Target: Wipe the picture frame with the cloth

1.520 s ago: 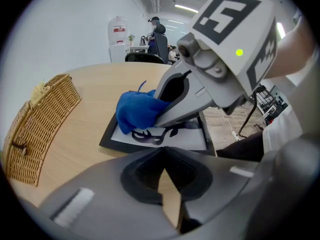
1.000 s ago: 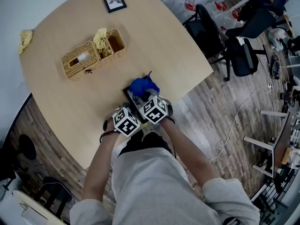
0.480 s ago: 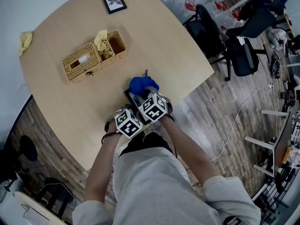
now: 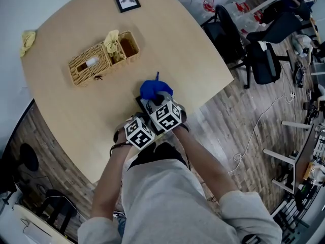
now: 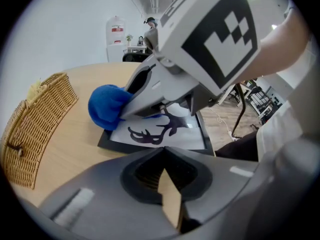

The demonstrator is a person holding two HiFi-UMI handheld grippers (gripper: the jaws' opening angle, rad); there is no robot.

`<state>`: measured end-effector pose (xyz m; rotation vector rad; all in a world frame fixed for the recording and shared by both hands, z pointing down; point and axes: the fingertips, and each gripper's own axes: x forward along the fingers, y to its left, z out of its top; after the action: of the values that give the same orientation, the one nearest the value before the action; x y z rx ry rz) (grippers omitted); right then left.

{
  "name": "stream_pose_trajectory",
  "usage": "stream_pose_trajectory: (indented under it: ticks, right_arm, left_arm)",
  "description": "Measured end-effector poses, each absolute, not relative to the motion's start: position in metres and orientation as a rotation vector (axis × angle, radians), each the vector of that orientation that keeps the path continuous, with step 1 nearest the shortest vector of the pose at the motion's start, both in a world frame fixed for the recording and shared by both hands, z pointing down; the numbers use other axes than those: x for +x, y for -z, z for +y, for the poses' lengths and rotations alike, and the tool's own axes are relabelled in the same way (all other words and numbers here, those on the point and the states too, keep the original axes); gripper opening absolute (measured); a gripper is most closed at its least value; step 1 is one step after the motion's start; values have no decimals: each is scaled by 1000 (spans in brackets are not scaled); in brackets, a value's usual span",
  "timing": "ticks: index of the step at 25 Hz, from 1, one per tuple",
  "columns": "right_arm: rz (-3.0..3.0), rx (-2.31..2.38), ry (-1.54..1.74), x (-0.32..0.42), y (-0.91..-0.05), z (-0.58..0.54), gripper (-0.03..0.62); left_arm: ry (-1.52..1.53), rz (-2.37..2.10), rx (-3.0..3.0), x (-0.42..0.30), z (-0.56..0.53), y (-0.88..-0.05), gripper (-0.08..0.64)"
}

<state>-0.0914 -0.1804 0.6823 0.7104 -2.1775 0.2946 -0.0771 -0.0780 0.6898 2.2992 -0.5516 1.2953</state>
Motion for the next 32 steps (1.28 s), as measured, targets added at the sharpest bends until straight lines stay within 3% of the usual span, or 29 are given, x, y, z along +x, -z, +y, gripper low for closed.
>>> stream_pose_trajectory:
  ticks: [32]
  right_arm:
    - [-2247,332,-418,-132,-685,-140,41]
  left_arm:
    - [-1300,-634,2317,-77,-79,-690,52]
